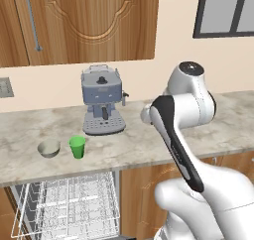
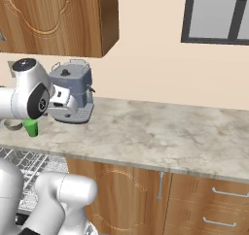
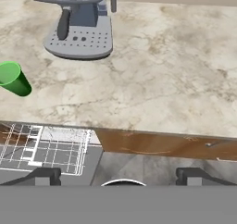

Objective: Pick up the cup and bowl from the counter, place them in the dishwasher, and close the dishwasher door.

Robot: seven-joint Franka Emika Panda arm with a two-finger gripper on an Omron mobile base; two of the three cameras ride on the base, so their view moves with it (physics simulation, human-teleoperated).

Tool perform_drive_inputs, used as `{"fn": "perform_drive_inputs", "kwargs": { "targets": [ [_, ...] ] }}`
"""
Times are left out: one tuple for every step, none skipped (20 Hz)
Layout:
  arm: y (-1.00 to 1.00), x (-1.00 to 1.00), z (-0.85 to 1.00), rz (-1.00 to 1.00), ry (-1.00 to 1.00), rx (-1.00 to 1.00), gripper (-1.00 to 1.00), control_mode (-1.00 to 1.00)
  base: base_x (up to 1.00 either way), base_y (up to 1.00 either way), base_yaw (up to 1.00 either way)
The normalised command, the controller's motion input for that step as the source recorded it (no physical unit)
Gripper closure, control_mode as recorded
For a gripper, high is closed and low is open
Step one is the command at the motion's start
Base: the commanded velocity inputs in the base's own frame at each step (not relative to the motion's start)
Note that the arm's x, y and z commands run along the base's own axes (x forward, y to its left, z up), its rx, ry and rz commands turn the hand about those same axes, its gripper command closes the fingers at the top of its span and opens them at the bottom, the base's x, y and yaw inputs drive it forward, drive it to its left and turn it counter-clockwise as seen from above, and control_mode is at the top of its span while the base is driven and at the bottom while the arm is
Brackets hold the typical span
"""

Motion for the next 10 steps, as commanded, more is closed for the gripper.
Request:
{"fn": "perform_drive_inputs", "kwargs": {
  "targets": [
    [0.28, 0.0, -0.11, 0.0, 0.0, 0.0, -1.0, -1.0, 0.0, 0.0, 0.0],
    [0.27, 0.0, -0.1, 0.0, 0.0, 0.0, -1.0, -1.0, 0.0, 0.0, 0.0],
    [0.27, 0.0, -0.1, 0.0, 0.0, 0.0, -1.0, -1.0, 0.0, 0.0, 0.0],
    [0.26, 0.0, -0.09, 0.0, 0.0, 0.0, -1.0, -1.0, 0.0, 0.0, 0.0],
    [0.25, 0.0, -0.08, 0.0, 0.0, 0.0, -1.0, -1.0, 0.0, 0.0, 0.0],
    [0.24, 0.0, -0.06, 0.0, 0.0, 0.0, -1.0, -1.0, 0.0, 0.0, 0.0],
    [0.23, 0.0, -0.06, 0.0, 0.0, 0.0, -1.0, -1.0, 0.0, 0.0, 0.0],
    [0.21, 0.0, -0.03, 0.0, 0.0, 0.0, -1.0, -1.0, 0.0, 0.0, 0.0],
    [0.21, 0.0, -0.06, 0.0, 0.0, 0.0, -1.0, -1.0, 0.0, 0.0, 0.0],
    [0.21, 0.0, -0.08, 0.0, 0.0, 0.0, -1.0, -1.0, 0.0, 0.0, 0.0]
  ]
}}
